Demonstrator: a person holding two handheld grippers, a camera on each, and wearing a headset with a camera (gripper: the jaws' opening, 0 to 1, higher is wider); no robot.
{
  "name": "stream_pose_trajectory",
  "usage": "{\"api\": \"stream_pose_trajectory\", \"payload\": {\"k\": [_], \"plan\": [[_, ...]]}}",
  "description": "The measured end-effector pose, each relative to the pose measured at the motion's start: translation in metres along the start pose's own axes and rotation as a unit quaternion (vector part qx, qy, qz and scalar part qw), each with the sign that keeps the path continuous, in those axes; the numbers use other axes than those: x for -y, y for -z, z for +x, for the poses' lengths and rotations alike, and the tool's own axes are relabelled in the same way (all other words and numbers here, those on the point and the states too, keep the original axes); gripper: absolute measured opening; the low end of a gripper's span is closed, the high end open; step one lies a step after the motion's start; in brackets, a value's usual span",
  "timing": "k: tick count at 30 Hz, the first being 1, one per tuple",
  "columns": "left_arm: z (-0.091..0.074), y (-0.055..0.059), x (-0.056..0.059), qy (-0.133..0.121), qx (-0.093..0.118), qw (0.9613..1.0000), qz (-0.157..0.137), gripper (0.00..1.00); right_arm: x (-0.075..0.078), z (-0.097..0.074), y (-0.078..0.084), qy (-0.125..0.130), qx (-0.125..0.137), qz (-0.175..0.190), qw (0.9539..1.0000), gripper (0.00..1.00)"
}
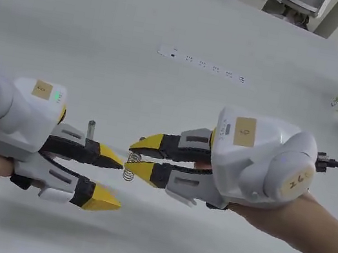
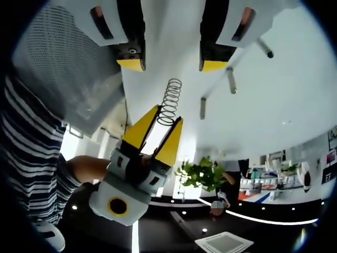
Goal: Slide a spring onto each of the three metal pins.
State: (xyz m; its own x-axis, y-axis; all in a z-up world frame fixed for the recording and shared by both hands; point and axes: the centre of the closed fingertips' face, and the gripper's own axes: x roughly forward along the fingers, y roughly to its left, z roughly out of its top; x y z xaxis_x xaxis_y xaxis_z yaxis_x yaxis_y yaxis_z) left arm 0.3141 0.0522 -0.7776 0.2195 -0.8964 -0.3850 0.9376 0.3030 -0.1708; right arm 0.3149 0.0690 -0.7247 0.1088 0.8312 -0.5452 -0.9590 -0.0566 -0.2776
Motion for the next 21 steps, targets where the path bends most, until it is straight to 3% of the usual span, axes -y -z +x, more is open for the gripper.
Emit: {"api": "stream_pose_trajectory", "payload": {"k": [6, 21], "plan": [[-0.008, 0.004, -0.003, -0.012, 0.001, 0.9999, -0.009, 0.37, 0.003, 0.0, 0.003, 0.006, -0.003, 0.0, 1.0, 0.08], [-0.029, 0.017, -0.015, -0.048, 0.001, 0.9983, -0.032, 0.59, 0.01, -0.002, 0.007, 0.017, -0.007, 0.0, 0.9998, 0.08]]}}
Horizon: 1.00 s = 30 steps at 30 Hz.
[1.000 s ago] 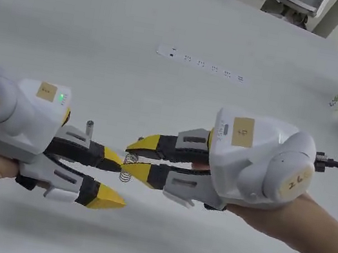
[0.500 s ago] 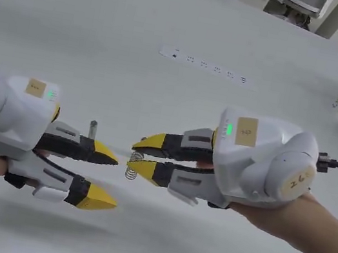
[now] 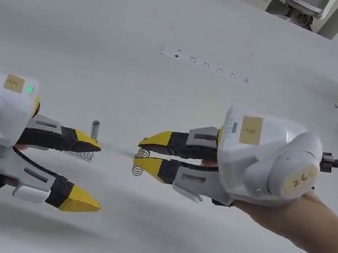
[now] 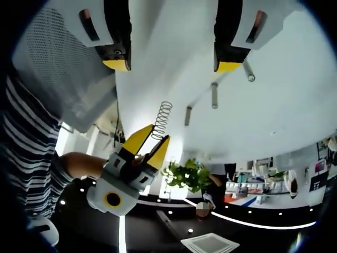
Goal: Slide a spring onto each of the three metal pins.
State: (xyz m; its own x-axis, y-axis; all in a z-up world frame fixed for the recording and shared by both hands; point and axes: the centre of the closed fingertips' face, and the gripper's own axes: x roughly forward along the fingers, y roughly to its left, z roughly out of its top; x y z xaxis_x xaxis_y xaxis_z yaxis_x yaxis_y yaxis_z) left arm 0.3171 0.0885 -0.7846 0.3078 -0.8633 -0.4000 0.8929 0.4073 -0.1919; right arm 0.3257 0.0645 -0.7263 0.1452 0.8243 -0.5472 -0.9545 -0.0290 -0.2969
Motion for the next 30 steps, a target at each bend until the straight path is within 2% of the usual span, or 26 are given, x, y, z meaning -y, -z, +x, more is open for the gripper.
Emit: {"api": "stream_pose_trajectory", "payload": {"k": [9, 12, 20, 25, 30], "plan": [[-0.015, 0.004, -0.014, -0.032, 0.008, 0.9994, -0.011, 0.71, 0.005, 0.0, 0.005, 0.009, -0.003, 0.005, 0.9999, 0.08], [-0.02, 0.003, -0.019, -0.044, 0.017, 0.9988, -0.016, 0.76, 0.007, -0.001, 0.008, 0.012, -0.005, 0.007, 0.9999, 0.08], [-0.025, 0.004, -0.027, -0.063, 0.024, 0.9975, -0.022, 0.86, 0.013, 0.0, 0.012, 0.019, -0.008, 0.01, 0.9997, 0.08], [-0.027, 0.002, -0.03, -0.07, 0.031, 0.9969, -0.022, 0.97, 0.016, -0.001, 0.014, 0.023, -0.01, 0.011, 0.9996, 0.08], [-0.03, 0.004, -0.034, -0.078, 0.028, 0.9963, -0.021, 0.98, 0.025, 0.0, 0.018, 0.035, -0.008, 0.024, 0.9991, 0.08]]}}
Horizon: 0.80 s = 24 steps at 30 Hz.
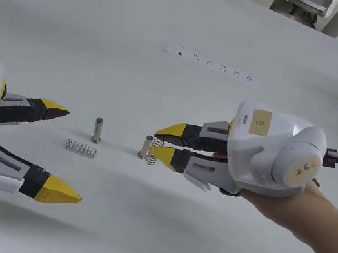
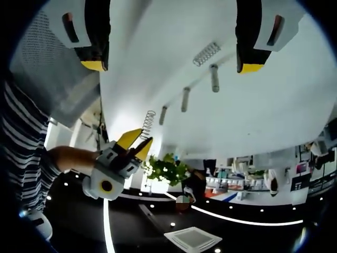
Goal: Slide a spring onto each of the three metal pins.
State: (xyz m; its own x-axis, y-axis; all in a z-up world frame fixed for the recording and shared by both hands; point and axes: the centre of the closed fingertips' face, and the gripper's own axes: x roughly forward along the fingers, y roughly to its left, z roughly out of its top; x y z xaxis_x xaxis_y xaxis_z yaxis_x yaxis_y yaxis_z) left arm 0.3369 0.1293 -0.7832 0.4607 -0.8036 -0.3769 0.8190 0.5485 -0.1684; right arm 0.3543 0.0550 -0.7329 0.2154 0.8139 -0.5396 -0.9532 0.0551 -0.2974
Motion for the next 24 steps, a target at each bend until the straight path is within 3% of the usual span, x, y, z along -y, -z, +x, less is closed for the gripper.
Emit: {"api": "stream_pose_trajectory", "payload": {"k": [12, 24], "plan": [[-0.007, 0.002, -0.009, -0.014, 0.004, 0.9999, -0.008, 0.98, 0.028, 0.008, 0.007, 0.033, -0.004, 0.02, 0.9993, 0.08], [-0.008, 0.004, -0.01, -0.018, 0.005, 0.9997, -0.012, 0.98, 0.055, 0.018, 0.013, 0.063, 0.0, 0.055, 0.9965, 0.08]]}}
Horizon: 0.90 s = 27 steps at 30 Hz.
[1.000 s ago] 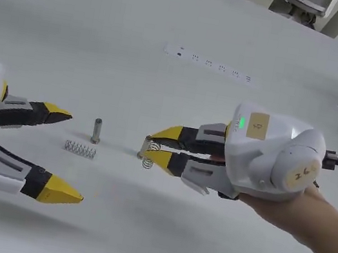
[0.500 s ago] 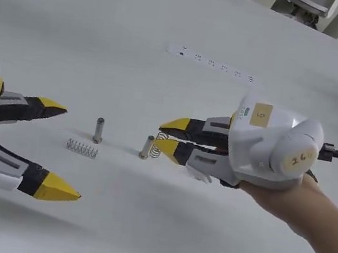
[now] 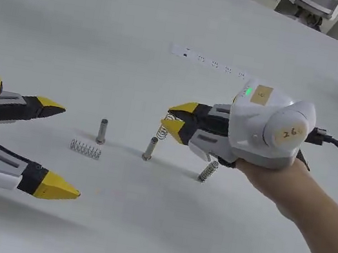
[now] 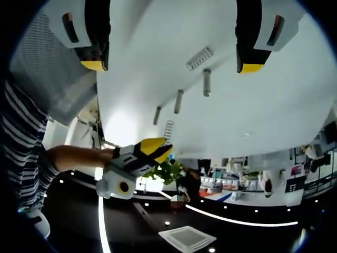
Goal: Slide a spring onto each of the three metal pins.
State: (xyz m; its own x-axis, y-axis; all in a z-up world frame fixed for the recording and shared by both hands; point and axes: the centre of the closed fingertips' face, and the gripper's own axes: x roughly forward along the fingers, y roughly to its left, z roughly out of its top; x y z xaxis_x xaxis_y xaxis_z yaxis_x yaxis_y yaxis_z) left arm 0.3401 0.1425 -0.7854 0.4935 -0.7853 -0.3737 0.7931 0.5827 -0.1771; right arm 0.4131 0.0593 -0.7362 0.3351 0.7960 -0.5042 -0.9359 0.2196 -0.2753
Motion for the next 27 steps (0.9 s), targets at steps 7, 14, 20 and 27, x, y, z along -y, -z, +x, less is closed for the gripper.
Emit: {"api": "stream_pose_trajectory", "payload": {"k": [7, 14, 20, 27], "plan": [[-0.002, 0.002, -0.002, -0.002, 0.0, 1.0, -0.003, 0.98, 0.001, 0.005, 0.003, 0.0, -0.004, 0.007, 1.0, 0.08], [-0.003, 0.002, -0.003, -0.003, 0.0, 1.0, -0.005, 0.98, -0.001, 0.008, 0.007, -0.005, -0.008, 0.009, 0.9999, 0.08], [-0.003, 0.001, -0.004, -0.004, 0.002, 1.0, -0.006, 0.98, -0.002, 0.013, 0.009, -0.008, -0.013, 0.006, 0.9999, 0.08], [-0.005, 0.003, -0.003, -0.007, 0.002, 1.0, -0.007, 0.98, -0.004, 0.017, 0.013, -0.012, -0.018, 0.005, 0.9997, 0.08]]}}
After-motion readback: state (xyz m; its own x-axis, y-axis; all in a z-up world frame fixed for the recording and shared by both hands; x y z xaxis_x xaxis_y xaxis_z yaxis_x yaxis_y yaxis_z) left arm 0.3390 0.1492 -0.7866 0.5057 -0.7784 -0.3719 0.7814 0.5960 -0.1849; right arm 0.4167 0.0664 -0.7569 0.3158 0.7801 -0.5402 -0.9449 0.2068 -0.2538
